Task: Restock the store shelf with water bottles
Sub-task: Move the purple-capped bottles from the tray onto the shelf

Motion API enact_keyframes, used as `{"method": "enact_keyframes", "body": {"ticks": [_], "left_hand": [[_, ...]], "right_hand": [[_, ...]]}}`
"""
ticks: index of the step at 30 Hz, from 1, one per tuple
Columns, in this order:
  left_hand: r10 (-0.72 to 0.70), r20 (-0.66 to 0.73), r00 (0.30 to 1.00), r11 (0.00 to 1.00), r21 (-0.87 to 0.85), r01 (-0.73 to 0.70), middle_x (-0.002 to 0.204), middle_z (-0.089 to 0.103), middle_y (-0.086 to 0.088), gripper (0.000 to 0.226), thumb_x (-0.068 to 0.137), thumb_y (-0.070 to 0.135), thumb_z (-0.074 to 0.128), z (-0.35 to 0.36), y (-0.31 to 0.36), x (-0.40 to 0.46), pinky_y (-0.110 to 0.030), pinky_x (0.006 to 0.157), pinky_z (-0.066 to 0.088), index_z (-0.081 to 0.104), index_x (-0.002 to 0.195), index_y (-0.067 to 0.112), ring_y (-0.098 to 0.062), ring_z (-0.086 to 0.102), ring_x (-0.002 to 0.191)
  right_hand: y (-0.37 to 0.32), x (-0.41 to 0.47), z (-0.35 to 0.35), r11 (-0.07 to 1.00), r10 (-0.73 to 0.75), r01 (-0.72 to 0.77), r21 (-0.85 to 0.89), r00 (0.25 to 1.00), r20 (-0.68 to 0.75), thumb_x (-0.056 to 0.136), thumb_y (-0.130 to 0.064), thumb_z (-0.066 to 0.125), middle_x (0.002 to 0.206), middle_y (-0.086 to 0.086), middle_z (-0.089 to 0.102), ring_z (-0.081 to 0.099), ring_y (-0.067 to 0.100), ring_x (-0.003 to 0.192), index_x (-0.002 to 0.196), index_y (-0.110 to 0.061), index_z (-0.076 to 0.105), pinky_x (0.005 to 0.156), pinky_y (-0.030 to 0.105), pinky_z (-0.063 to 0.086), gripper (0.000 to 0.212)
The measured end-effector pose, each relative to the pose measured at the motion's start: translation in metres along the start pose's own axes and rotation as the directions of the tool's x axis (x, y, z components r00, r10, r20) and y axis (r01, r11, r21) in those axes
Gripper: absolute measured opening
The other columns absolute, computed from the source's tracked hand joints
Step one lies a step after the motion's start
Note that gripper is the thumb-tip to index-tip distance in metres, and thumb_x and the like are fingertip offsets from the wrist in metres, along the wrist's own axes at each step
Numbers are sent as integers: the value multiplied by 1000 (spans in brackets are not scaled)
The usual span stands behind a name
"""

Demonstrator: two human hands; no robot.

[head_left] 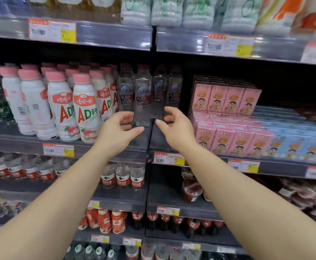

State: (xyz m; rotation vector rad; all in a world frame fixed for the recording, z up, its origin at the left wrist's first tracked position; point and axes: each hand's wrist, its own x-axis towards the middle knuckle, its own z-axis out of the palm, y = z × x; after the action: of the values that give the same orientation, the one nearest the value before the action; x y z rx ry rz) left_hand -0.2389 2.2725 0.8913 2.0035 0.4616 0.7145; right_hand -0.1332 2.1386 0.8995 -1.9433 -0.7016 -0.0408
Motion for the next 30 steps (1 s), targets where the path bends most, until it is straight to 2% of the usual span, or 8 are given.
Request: {"method": "enact_keyframes", "body": {"ticks": [2,4,7,10,13,21,25,30], "left_hand": [[84,22,996,971,223,-87,138,53,-1,63,84,34,73,14,18,-14,-30,97,42,46,140,18,-19,52,125],[204,82,975,797,564,-214,148,44,-3,67,87,47,63,39,41,-33,-40,109,36,40,145,21,-24,40,136],[276,175,945,572,760,-308,155,34,-8,65,91,53,50,103,82,-76,-51,115,23,35,147,22,-32,25,144],[270,302,914,556,726,-404,155,31,-10,62,94,51,45,192,120,-137,-50,115,20,33,148,23,-33,23,144],[261,487,833,538,643,-545,159,24,-11,63,95,51,41,293,161,-198,-49,117,18,28,150,23,-32,18,146],[279,755,594,577,362,-732,163,11,-5,61,98,49,37,502,256,-312,-52,120,6,20,152,26,-29,5,150],[319,799,510,564,272,-779,161,17,-7,59,98,48,39,580,279,-341,-51,119,7,25,150,25,-29,8,149],[304,851,429,559,205,-803,162,15,-8,59,99,48,37,685,286,-341,-52,119,7,23,151,24,-29,6,149]], "right_hand": [[-5,-21,-26,1000,-22,22,20,1000,14,93,-33,62,118,-4,58,57,12,98,141,-27,43,84,27,46,52],[-2,-47,-61,997,-74,75,-7,997,29,94,-38,58,129,-2,54,53,15,113,143,-28,40,95,34,46,53],[33,-95,-133,885,-163,146,-441,987,0,96,-47,47,151,3,36,27,24,140,150,-30,27,114,43,26,60],[93,-153,-229,694,-3,-16,-720,1000,-25,96,-56,36,161,4,12,1,28,148,153,-32,13,119,48,8,65],[149,-223,-330,594,204,-200,-779,974,-95,97,-58,31,163,4,3,-6,28,148,154,-34,6,118,50,6,67],[260,-367,-519,423,361,-546,-724,834,-418,97,-53,37,159,8,18,10,30,147,152,-29,20,116,49,14,63],[312,-401,-579,379,476,-680,-627,725,-498,97,-55,34,161,6,14,4,29,148,153,-31,17,117,49,7,63],[386,-402,-639,328,513,-739,-588,662,-546,97,-55,37,161,7,16,6,29,148,152,-32,17,118,49,8,63]]}}
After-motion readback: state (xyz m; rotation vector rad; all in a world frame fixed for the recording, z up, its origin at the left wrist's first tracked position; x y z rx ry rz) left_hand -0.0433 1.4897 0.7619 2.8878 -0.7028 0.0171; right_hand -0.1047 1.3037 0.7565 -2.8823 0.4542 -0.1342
